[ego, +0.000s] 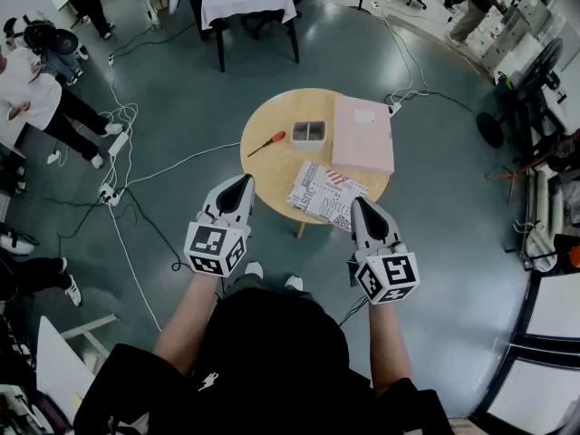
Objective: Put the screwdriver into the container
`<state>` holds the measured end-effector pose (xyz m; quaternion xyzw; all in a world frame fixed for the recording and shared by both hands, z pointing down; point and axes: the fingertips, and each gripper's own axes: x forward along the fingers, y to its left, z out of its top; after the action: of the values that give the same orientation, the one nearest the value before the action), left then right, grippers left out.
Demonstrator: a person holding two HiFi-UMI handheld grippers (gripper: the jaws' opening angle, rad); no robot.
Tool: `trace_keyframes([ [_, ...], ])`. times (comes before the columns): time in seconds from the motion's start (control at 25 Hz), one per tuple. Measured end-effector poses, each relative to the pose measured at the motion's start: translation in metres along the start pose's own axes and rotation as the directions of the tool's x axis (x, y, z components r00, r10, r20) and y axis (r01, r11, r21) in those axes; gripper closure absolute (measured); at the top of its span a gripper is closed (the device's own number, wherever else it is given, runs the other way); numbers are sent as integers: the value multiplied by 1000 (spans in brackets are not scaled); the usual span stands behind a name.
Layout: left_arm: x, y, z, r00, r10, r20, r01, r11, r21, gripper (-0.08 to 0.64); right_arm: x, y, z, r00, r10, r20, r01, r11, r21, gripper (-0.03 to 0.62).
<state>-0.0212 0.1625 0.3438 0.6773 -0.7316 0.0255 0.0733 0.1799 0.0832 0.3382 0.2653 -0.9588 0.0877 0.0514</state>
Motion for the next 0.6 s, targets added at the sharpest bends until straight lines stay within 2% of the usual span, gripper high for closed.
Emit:
trace_keyframes([
  [0.28, 7, 4, -6, 1000, 24, -5, -24, 999, 37, 558, 7, -9, -2, 1000, -4, 29, 2, 999, 41, 591],
  [0.6, 12, 16, -7, 999, 49, -11, -49, 998, 34, 558, 11, -16, -6, 1000, -10, 19, 9, 998, 54, 591],
])
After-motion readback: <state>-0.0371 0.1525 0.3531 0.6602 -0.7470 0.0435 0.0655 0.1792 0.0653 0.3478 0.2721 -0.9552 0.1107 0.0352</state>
